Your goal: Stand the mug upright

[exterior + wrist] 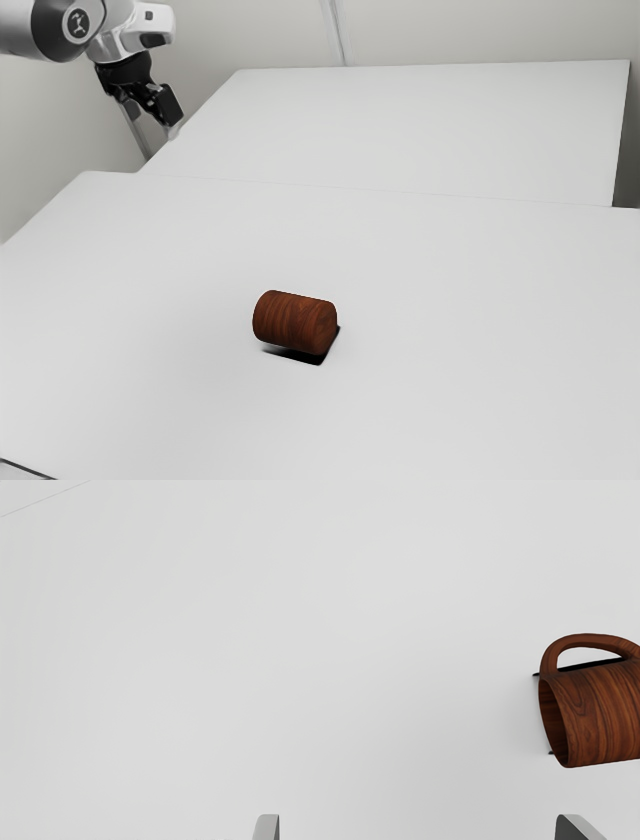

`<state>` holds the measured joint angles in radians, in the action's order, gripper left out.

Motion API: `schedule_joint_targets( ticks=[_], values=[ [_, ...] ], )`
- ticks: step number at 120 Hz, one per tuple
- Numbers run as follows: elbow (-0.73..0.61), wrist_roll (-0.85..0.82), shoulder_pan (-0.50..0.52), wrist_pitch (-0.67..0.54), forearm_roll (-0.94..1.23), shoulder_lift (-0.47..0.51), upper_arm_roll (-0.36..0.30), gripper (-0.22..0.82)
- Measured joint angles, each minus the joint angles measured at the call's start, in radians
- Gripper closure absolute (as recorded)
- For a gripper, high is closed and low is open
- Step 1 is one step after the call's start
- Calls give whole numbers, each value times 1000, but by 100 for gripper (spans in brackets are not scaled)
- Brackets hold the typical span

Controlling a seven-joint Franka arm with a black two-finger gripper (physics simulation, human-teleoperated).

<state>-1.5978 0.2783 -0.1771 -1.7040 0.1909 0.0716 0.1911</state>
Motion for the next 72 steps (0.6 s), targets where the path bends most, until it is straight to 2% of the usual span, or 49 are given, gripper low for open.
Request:
schedule_joint_targets(
  ticks=[36,72],
  values=[
    [-52,-25,30,-15,-30,-27,9,0],
    [-179,-33,243,-27,-386,-86,11,0]
  ],
)
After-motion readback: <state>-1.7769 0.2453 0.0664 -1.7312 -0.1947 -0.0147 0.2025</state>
